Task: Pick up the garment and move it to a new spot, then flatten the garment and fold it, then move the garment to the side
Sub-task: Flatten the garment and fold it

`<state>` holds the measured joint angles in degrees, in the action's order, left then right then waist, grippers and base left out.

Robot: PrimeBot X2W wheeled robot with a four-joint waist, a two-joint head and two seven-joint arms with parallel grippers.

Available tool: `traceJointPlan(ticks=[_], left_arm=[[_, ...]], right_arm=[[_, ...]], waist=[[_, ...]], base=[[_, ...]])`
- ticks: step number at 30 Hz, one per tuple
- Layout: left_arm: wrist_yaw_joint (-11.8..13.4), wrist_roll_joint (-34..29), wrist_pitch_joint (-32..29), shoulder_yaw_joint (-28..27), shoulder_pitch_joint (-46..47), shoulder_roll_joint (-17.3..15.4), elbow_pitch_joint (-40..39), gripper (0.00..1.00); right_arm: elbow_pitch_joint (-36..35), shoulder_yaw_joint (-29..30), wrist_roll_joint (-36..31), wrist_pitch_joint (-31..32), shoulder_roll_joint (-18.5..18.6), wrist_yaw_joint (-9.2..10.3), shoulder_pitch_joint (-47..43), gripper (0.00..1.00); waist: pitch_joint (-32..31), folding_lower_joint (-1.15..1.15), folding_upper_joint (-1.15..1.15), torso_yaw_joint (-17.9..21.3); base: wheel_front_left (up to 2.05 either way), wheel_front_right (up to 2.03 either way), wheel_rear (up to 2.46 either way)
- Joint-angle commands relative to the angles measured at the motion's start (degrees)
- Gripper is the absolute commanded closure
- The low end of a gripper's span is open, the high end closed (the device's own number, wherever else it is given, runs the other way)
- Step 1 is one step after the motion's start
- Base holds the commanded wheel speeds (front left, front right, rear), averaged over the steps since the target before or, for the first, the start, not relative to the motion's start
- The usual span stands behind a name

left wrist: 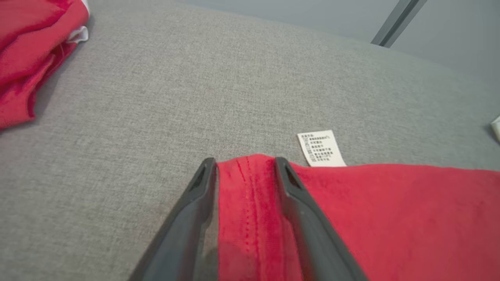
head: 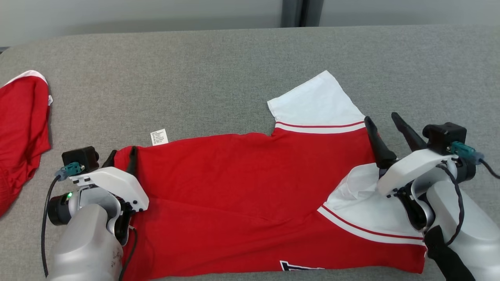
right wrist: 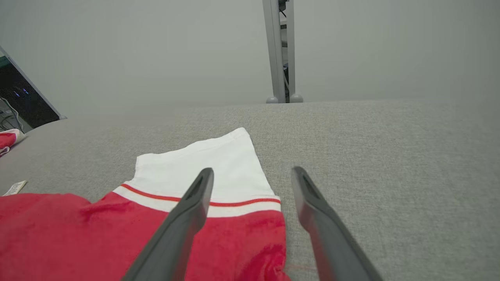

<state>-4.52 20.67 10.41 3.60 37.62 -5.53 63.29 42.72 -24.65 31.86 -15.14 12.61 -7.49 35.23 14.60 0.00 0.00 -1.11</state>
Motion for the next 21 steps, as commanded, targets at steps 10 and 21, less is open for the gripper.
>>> traceJointPlan(ticks=[10,21], left_arm=[[-1.02,-0.81,3.22,2.43,4.9,0.87,1.54,1.0],[-2.29,0.65,4.44,6.68,7.54,2.35,1.17,1.0]], right_arm=[[6.42,-3.73,0.77,3.45,1.67,0.0,10.95,0.0],[17.32,-7.04,-0.11,9.94,2.42,0.01,22.87,0.0]], waist=[[3.95,0.0,0.0,-3.25],[7.63,0.0,0.0,-8.84]], base=[[0.0,0.0,0.0],[0.0,0.0,0.0]])
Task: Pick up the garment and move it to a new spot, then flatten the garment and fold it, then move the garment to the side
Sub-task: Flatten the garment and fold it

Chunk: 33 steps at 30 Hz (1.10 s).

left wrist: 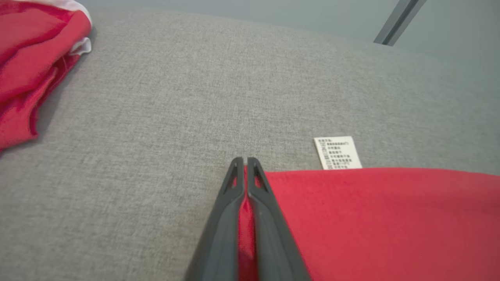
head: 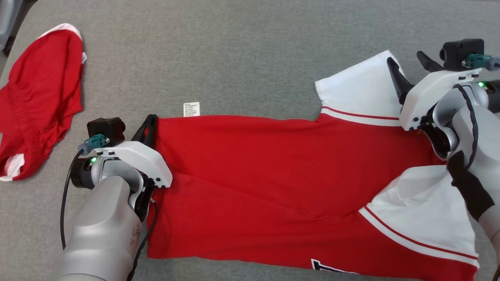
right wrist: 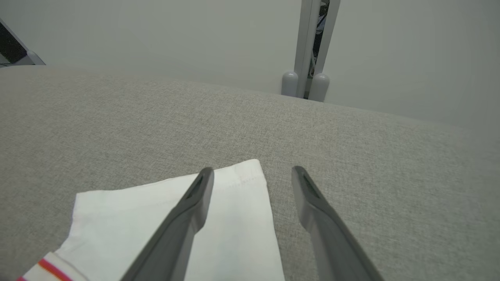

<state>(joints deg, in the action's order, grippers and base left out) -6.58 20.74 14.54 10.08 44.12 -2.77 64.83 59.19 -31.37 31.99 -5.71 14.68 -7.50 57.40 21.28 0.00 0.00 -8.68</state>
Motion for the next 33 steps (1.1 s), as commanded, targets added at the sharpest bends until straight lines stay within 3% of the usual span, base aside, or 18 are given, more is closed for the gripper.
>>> traceJointPlan(ticks=[1,6,7,8,9,10,19,28,33], left_arm=[[-0.25,1.3,0.33,0.96,0.99,-0.37,-0.73,1.0],[-0.72,6.09,0.42,6.21,0.11,-0.32,-2.75,1.0],[-0.75,6.87,0.44,7.17,0.09,-0.29,-3.08,1.0],[-0.73,7.64,0.46,8.1,0.1,-0.28,-3.36,1.0],[-0.46,8.39,0.46,8.91,0.24,-0.28,-3.55,1.0],[-0.09,9.05,0.45,9.56,0.42,-0.24,-3.68,1.0],[2.72,10.63,0.61,11.94,2.55,-0.26,-5.89,1.0],[4.72,7.49,0.62,8.9,3.55,-1.47,-10.48,1.0],[4.31,5.09,0.62,6.87,0.87,-2.01,-13.53,1.0]], right_arm=[[1.91,-0.43,-0.29,1.07,0.47,0.02,1.72,0.0],[7.25,-2.06,-1.97,3.7,0.63,0.02,4.68,0.0],[7.92,-2.28,-1.86,4.14,0.5,0.02,5.21,0.17],[8.41,-2.71,-1.92,4.76,0.34,0.02,5.55,0.57],[8.71,-3.05,-1.96,4.84,0.34,0.02,5.96,0.89],[8.94,-3.15,-1.53,4.63,0.33,0.02,6.1,1.0],[12.14,-1.19,-2.03,-3.58,2.87,0.02,9.18,1.0],[13.61,1.52,-3.98,-8.83,3.07,0.02,12.57,1.0],[10.66,1.98,-3.92,-9.58,1.93,0.02,8.85,1.0]], waist=[[1.16,0.0,0.0,-1.7],[2.28,0.0,0.0,-3.39],[2.45,0.0,0.0,-3.6],[2.53,0.0,0.0,-3.71],[2.63,0.0,0.0,-3.75],[2.73,0.0,0.0,-3.74],[2.66,0.0,0.0,-3.18],[2.06,0.0,0.0,-0.94],[-0.38,0.0,0.0,0.9]], base=[[0.0,0.0,0.0],[0.0,0.0,0.0],[0.0,0.0,0.0],[0.0,0.0,0.0],[0.0,0.0,0.0],[0.0,0.0,0.0],[0.0,0.0,0.0],[0.0,0.0,0.0],[0.0,0.0,0.0]])
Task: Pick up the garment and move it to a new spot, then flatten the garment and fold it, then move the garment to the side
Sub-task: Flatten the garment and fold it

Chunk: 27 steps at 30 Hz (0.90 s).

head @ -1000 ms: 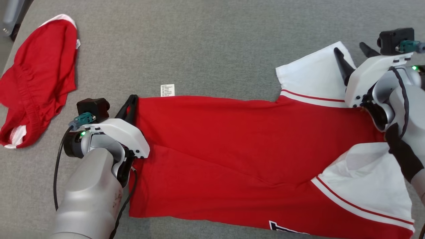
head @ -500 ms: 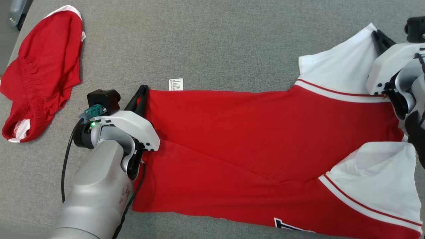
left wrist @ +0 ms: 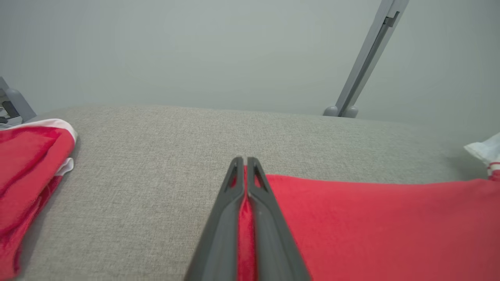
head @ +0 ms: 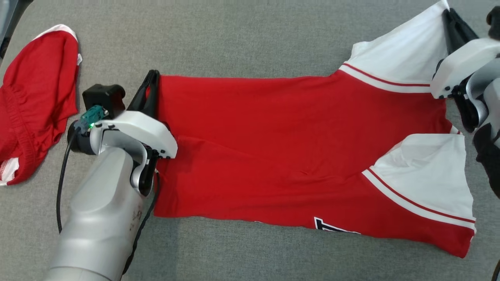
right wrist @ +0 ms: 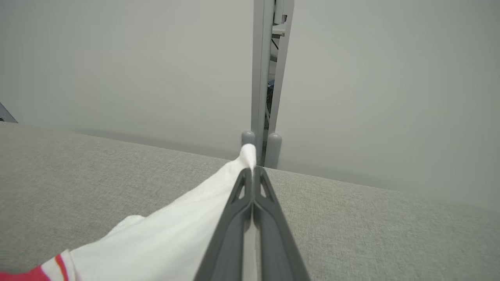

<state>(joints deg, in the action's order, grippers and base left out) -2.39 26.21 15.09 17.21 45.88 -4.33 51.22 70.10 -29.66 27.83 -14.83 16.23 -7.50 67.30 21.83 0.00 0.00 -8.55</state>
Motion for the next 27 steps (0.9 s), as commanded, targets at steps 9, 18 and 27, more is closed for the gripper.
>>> traceJointPlan(ticks=[9,18,27], left_arm=[[-0.77,-2.93,0.08,-5.16,-10.79,-1.38,-3.51,1.0],[-1.37,-4.72,0.08,-8.65,-21.09,-1.12,-3.13,1.0],[-0.98,-5.8,0.08,-11.82,-28.49,0.17,-3.29,1.0]], right_arm=[[-17.38,7.43,3.44,-0.42,1.72,0.02,-18.78,1.0],[-26.64,10.97,4.48,-0.42,-1.24,0.02,-37.49,1.0],[-26.34,14.77,3.01,-0.44,-5.16,0.02,-47.24,1.0]], waist=[[-7.7,0.0,0.0,4.22],[-12.91,0.0,0.0,7.24],[-16.11,0.0,0.0,8.69]], base=[[0.0,0.0,0.0],[0.0,0.0,0.0],[0.0,0.0,0.0]])
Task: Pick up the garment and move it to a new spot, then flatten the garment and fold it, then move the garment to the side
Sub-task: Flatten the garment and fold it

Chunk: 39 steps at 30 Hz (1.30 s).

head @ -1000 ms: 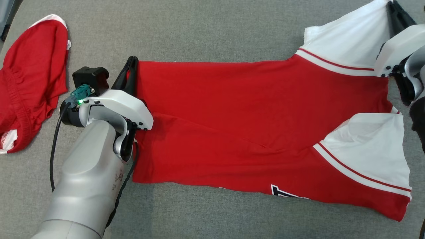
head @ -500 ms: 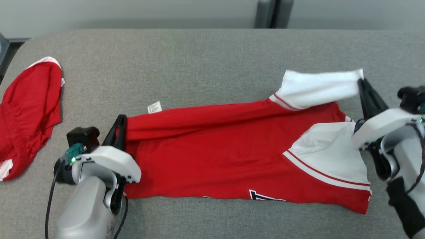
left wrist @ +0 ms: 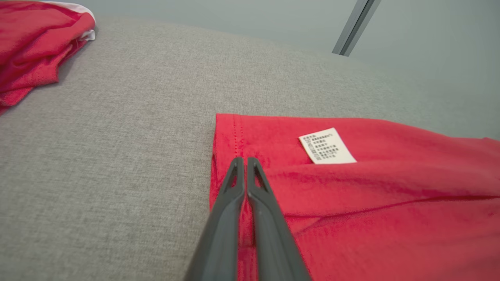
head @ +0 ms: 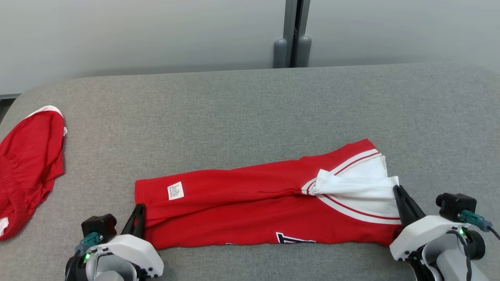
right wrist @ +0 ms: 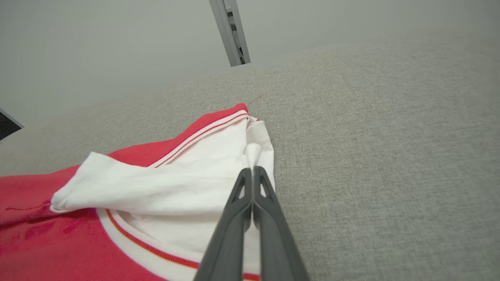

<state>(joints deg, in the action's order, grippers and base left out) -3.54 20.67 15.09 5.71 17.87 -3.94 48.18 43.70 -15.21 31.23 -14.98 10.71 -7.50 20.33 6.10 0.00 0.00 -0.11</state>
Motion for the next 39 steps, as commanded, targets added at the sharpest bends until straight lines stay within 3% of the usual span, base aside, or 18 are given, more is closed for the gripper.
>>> traceJointPlan(ticks=[1,5,6,7,8,15,27,28,29,30,31,39], left_arm=[[0.15,-0.5,0.08,-0.62,-1.06,-0.09,-0.61,1.0],[0.63,-2.26,0.08,-1.56,-2.92,0.03,-1.75,1.0],[0.94,-3.0,0.09,-1.95,-3.04,0.01,-3.0,0.82],[1.32,-3.57,0.08,-2.29,-3.55,0.08,-4.0,0.35],[1.64,-4.25,0.08,-2.72,-4.35,0.15,-5.18,0.0],[3.0,-7.87,0.09,-5.06,-9.61,0.72,-13.9,0.0],[3.38,-6.53,0.09,-2.82,-10.2,0.93,-16.52,0.0],[3.49,-6.49,0.09,-2.75,-10.15,0.92,-16.54,0.0],[3.55,-6.41,0.09,-2.72,-10.12,0.92,-16.57,0.0],[3.59,-6.36,0.09,-2.68,-10.16,0.93,-16.53,0.0],[3.62,-6.3,0.09,-2.71,-10.2,0.91,-16.51,0.0],[3.44,-5.99,0.09,-2.31,-10.66,0.93,-15.73,0.0]], right_arm=[[0.25,0.56,-0.67,-0.28,0.05,0.02,-0.79,1.0],[1.57,1.24,-0.18,-0.28,-1.19,0.02,-2.5,1.0],[1.7,1.55,-0.01,-0.29,-1.22,0.02,-2.34,0.87],[1.61,1.8,0.02,-0.28,-1.22,0.02,-2.28,0.54],[1.43,2.0,0.23,-0.29,-1.53,0.02,-2.43,0.0],[-1.46,4.15,-0.31,-0.28,-2.1,0.01,-2.33,0.0],[12.26,-0.43,0.06,4.09,-2.76,0.01,3.51,0.0],[13.07,-0.95,0.12,4.47,-2.97,0.01,3.66,0.04],[13.74,-1.37,0.52,4.69,-3.25,0.01,3.76,0.51],[14.33,-1.68,0.7,4.66,-3.44,0.01,3.88,0.84],[14.82,-1.99,0.67,4.42,-3.39,0.01,4.06,1.0],[16.98,1.55,2.11,0.16,-0.77,0.08,6.8,1.0]], waist=[[-0.54,0.0,0.0,0.3],[-0.98,0.0,0.0,0.24],[-1.07,0.0,0.0,0.19],[-1.16,0.0,0.0,0.12],[-1.26,0.0,0.0,0.05],[-1.1,0.0,0.0,-0.84],[0.26,0.0,0.0,-4.05],[0.3,0.0,0.0,-4.18],[0.3,0.0,0.0,-4.26],[0.28,0.0,0.0,-4.31],[0.28,0.0,0.0,-4.32],[-0.25,0.0,0.0,-3.84]], base=[[0.0,0.0,0.0],[0.0,0.0,0.0],[0.0,0.0,0.0],[0.0,0.0,0.0],[0.0,0.0,0.0],[0.0,0.0,0.0],[0.0,0.0,0.0],[0.0,0.0,0.0],[0.0,0.0,0.0],[0.0,0.0,0.0],[0.0,0.0,0.0],[0.0,0.0,0.0]])
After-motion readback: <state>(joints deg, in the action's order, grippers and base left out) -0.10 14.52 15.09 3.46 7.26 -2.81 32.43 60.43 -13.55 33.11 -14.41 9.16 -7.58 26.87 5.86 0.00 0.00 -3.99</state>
